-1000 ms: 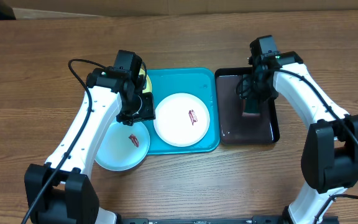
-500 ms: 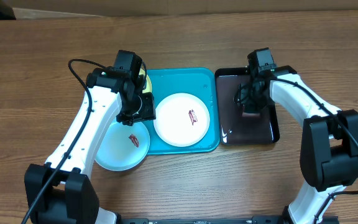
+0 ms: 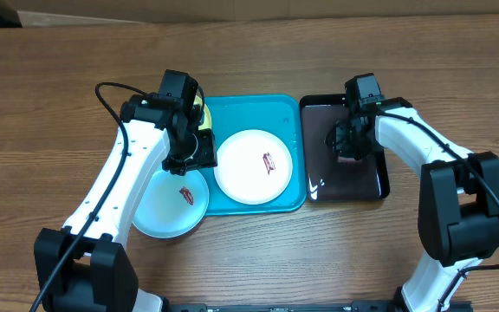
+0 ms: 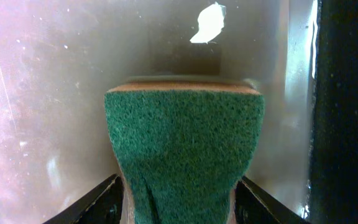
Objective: Clean dirty plates on tray and stack at the side
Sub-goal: 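Reach the right gripper into the black tray and grasp the green sponge, then lift the sponge with the right gripper while the left gripper holds the white plate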
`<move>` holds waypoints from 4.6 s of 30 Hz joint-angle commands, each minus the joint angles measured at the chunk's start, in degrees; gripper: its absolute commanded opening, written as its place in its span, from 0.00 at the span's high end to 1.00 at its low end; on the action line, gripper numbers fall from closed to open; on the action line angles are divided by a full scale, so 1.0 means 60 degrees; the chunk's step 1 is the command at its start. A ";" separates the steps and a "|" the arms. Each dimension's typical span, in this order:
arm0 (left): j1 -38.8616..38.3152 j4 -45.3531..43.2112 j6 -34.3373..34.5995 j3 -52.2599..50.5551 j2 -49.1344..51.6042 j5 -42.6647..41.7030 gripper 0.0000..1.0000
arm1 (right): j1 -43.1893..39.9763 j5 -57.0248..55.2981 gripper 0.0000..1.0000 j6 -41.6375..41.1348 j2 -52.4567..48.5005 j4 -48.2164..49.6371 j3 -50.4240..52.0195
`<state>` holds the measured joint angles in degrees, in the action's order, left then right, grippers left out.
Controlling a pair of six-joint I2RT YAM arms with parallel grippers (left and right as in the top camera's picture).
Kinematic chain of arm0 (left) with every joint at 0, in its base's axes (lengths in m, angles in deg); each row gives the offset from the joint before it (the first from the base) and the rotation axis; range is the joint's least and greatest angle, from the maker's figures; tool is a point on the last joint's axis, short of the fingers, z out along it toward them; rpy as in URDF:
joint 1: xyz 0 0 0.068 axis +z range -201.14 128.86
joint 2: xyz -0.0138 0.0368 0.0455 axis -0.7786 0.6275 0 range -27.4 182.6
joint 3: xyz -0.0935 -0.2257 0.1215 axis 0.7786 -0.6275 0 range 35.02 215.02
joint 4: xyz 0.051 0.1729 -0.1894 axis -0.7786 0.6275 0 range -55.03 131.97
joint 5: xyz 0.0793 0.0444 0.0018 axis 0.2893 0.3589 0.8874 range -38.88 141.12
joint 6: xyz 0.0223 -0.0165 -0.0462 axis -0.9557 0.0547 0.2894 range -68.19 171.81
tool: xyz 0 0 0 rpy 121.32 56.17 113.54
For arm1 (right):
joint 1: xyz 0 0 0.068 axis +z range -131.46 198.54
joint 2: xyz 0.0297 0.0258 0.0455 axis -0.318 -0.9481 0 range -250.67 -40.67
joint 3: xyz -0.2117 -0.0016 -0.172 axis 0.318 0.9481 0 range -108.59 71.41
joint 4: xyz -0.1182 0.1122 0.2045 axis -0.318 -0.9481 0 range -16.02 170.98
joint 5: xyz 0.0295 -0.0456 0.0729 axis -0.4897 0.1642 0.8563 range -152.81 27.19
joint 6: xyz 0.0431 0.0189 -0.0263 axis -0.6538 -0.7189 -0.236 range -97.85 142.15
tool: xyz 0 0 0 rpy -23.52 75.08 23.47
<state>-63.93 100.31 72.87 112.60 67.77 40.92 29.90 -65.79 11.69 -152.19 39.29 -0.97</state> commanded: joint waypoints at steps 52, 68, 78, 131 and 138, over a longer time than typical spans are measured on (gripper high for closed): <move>-0.0069 -0.0200 0.0069 -0.0157 0.0069 0.0488 0.48 | 0.0033 0.0874 0.96 -0.0011 0.1351 -0.3187 -0.1869; -0.0379 -0.1647 0.0219 -0.1348 0.0076 0.0535 0.54 | 0.0033 0.1118 0.96 -0.0007 0.1351 -0.3166 -0.1869; -0.0390 -0.3297 0.0820 -0.2200 0.0095 0.0525 0.64 | 0.0036 0.1122 0.96 -0.0007 0.1344 -0.2998 -0.1869; -0.0554 -0.4153 0.1209 -0.2098 0.1548 0.0707 0.96 | 0.0036 0.1093 0.96 0.0820 0.1326 -0.2707 -0.1745; -0.0554 -0.4167 0.1213 -0.2098 0.1548 0.0707 0.96 | 0.0036 0.1355 0.96 0.0750 0.1315 -0.2222 -0.0845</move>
<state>-67.54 75.26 80.19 98.81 76.34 44.55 29.87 -58.53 16.15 -144.87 24.01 -9.25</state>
